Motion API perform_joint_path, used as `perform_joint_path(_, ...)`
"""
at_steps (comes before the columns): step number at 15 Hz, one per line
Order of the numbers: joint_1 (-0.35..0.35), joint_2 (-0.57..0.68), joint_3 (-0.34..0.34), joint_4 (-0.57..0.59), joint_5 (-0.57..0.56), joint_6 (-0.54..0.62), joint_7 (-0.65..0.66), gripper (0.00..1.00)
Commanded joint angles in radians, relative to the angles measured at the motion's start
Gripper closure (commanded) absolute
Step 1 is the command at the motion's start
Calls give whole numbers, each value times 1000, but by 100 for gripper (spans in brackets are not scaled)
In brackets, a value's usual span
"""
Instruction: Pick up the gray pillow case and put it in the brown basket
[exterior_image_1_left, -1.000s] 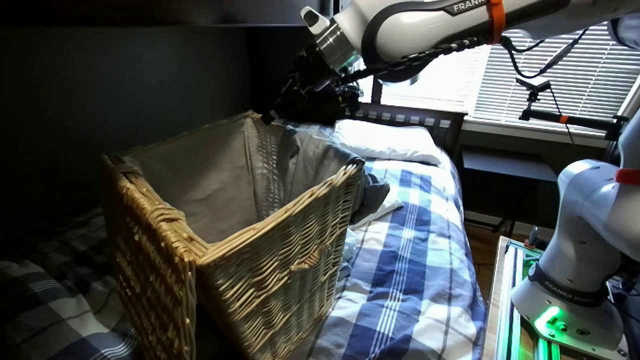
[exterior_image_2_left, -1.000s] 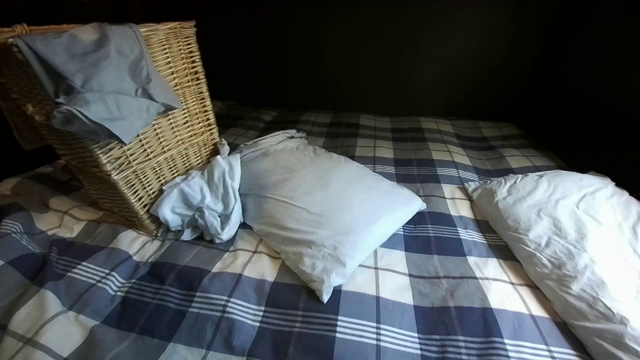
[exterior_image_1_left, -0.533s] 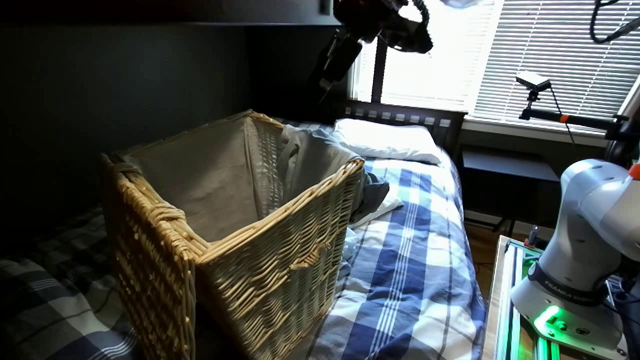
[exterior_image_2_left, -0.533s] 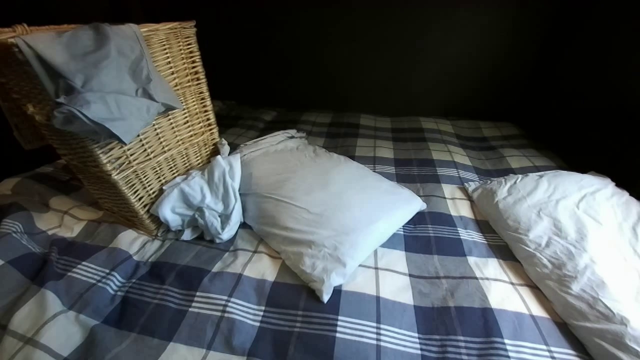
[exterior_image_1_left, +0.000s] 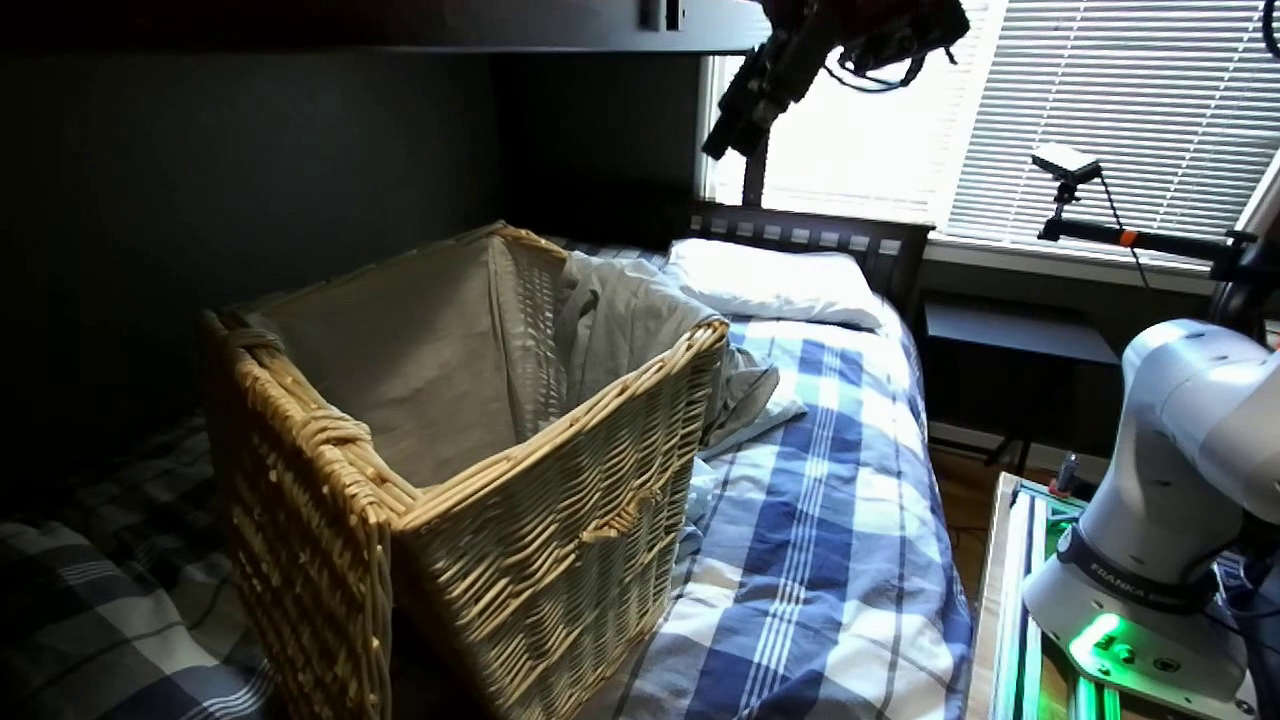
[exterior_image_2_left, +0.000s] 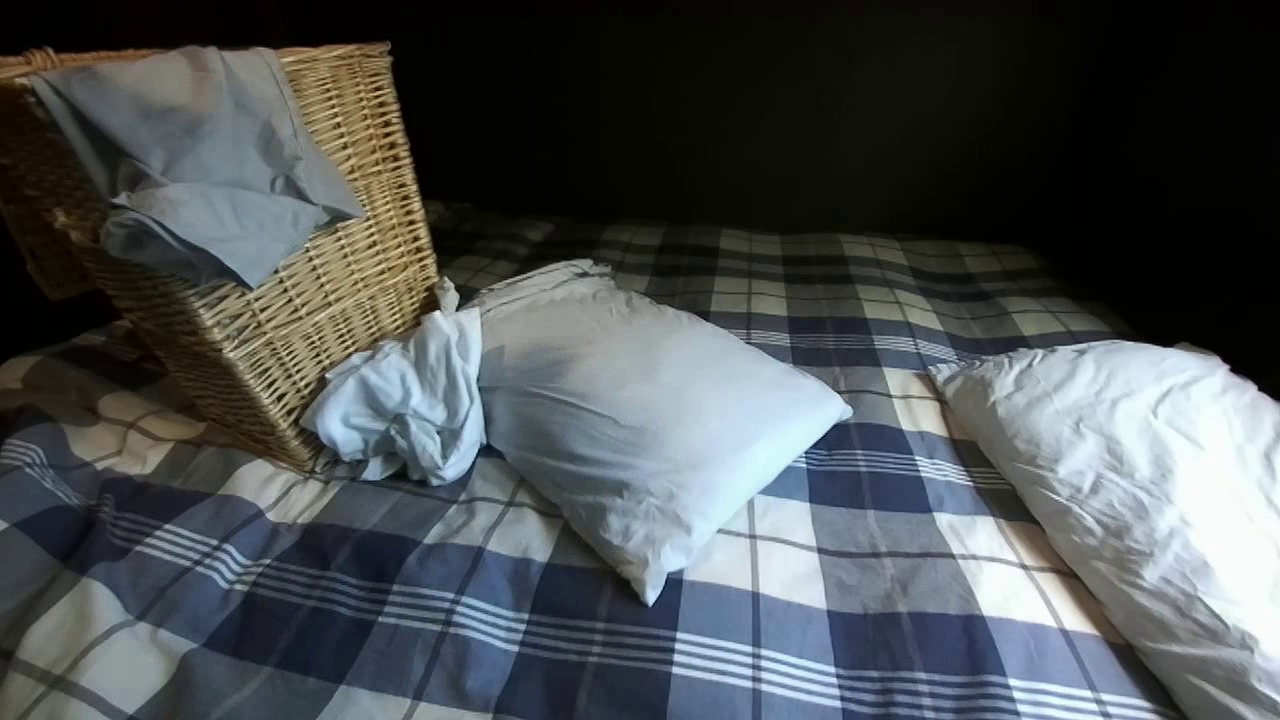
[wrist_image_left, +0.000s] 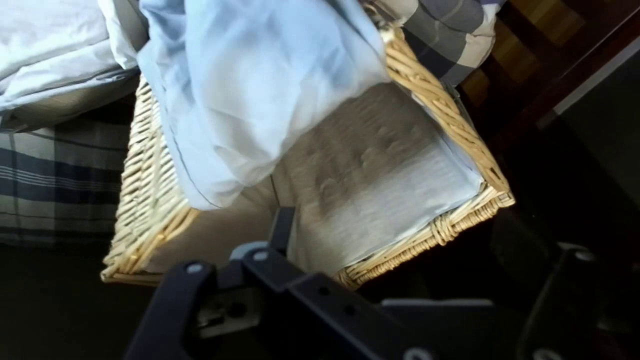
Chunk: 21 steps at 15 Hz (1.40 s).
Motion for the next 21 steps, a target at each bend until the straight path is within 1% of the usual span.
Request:
perform_joint_path(1, -26, -94, -56, -242, 26, 173, -208, 0)
perform_joint_path(2, -35, -97, -67, -291, 21, 227, -244, 0)
perform_joint_path(3, -33, -44, -52, -158, 13, 129, -162, 0)
perform_joint_path(4, -37, -52, -63, -211, 12, 177, -201, 0)
perform_joint_path(6, -38, -59, -71, -259, 11, 213, -230, 0)
perform_joint_path(10, -36, -75, -69, -265, 9, 215, -230, 0)
perform_joint_path(11, -17, -58, -85, -268, 21, 192, -272, 0)
perform_joint_path(12, 9, -52, -114, -280, 62, 160, -317, 0)
perform_joint_path(14, 16, -41, -147, -304, 85, 98, -419, 0)
perform_joint_path(17, -20, -17, -166, -331, 86, 46, -536, 0)
perform_joint_path(19, -41, 2, -172, -354, 91, 51, -597, 0)
perform_joint_path(21, -45, 23, -188, -384, 134, 37, -657, 0)
